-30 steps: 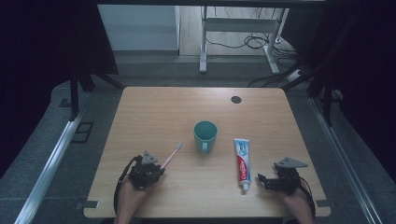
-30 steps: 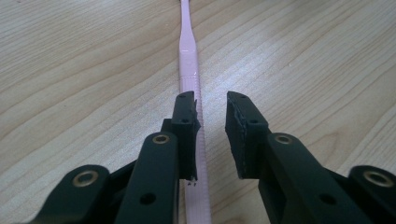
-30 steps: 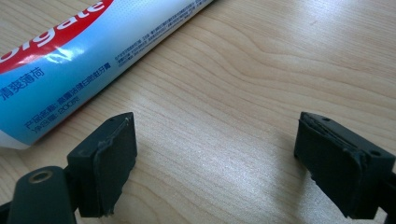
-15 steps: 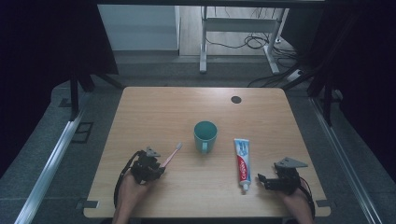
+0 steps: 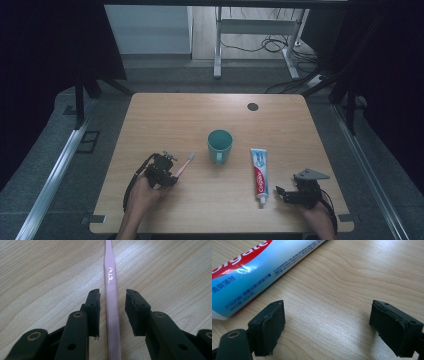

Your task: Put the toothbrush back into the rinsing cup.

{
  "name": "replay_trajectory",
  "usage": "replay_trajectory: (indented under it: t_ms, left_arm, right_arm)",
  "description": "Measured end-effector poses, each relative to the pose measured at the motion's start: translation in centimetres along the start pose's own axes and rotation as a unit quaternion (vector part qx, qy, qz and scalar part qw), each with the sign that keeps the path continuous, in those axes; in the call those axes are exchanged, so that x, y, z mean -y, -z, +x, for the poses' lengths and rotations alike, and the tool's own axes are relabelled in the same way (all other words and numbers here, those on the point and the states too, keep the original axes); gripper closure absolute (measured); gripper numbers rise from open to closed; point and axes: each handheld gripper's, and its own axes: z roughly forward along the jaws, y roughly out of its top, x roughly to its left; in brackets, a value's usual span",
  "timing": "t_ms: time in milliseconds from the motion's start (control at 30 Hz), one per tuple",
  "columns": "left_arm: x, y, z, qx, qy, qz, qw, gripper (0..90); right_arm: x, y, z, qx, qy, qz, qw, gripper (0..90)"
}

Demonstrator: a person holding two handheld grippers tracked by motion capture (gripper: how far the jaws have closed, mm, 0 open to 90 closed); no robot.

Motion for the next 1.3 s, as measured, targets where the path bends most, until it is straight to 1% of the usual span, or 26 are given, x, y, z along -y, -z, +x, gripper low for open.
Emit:
replay_trajectory:
  t_ms: [33,67,333,433,467,533,567,667,733,833,933,1033,1067,1133,1300]
  left_arm:
    - [0.0,0.0,0.0,0.0,0.0,0.0,1.0,63.9]
    - [-0.2,-0.1,0.0,0.001,-0.003,0.005,1.0,63.3]
    - [-1.5,-0.4,0.1,0.003,-0.004,0.039,0.9992,61.1]
    - [-2.0,-0.5,0.0,0.007,0.0,0.045,0.999,60.9]
    - [-2.2,-0.5,0.1,0.006,-0.01,0.057,0.9983,60.9]
    - [-2.7,-0.5,0.1,0.005,-0.012,0.068,0.9976,60.9]
    - [-2.7,-0.5,0.1,0.005,-0.012,0.068,0.9976,61.0]
    - [-3.4,-0.7,0.1,0.004,-0.014,0.078,0.9968,61.1]
    - [-4.0,-0.8,0.1,0.004,-0.021,0.092,0.9955,61.2]
    - [-4.3,-1.0,0.0,0.002,-0.019,0.098,0.995,61.4]
    - [-4.8,-1.4,0.1,0.0,-0.023,0.11,0.9936,62.1]
    - [-5.0,-1.6,0.1,-0.001,-0.019,0.11,0.9937,63.1]
    - [-5.2,-1.7,0.2,-0.003,-0.022,0.114,0.9932,63.7]
    - [-5.4,-1.8,0.2,-0.004,-0.018,0.115,0.9932,64.7]
    - [-5.8,-2.3,0.2,-0.006,-0.018,0.129,0.9915,67.7]
  right_arm:
    - [0.0,0.0,0.0,0.0,0.0,0.0,1.0,12.7]
    - [0.0,0.0,0.0,0.0,0.0,0.0,1.0,12.7]
    - [0.0,0.0,0.0,0.0,0.0,0.0,1.0,12.7]
    - [0.0,0.0,0.0,0.0,0.0,0.0,1.0,12.7]
    - [0.0,0.0,0.0,0.0,0.0,0.0,1.0,12.7]
    - [0.0,0.0,0.0,0.0,0.0,0.0,1.0,12.7]
    - [0.0,0.0,0.0,0.0,0.0,0.0,1.0,12.7]
    - [0.0,0.0,0.0,0.0,0.0,0.0,1.0,12.7]
    - [0.0,0.0,0.0,0.0,0.0,0.0,1.0,12.7]
    - [0.0,0.0,0.0,0.0,0.0,0.0,1.0,12.7]
    - [0.0,0.0,0.0,0.0,0.0,0.0,1.0,12.7]
    - [0.0,0.0,0.0,0.0,0.0,0.0,1.0,12.7]
    - [0.0,0.0,0.0,0.0,0.0,0.0,1.0,12.7]
    - [0.0,0.0,0.0,0.0,0.0,0.0,1.0,12.7]
    - [0.0,0.0,0.0,0.0,0.0,-0.001,1.0,12.7]
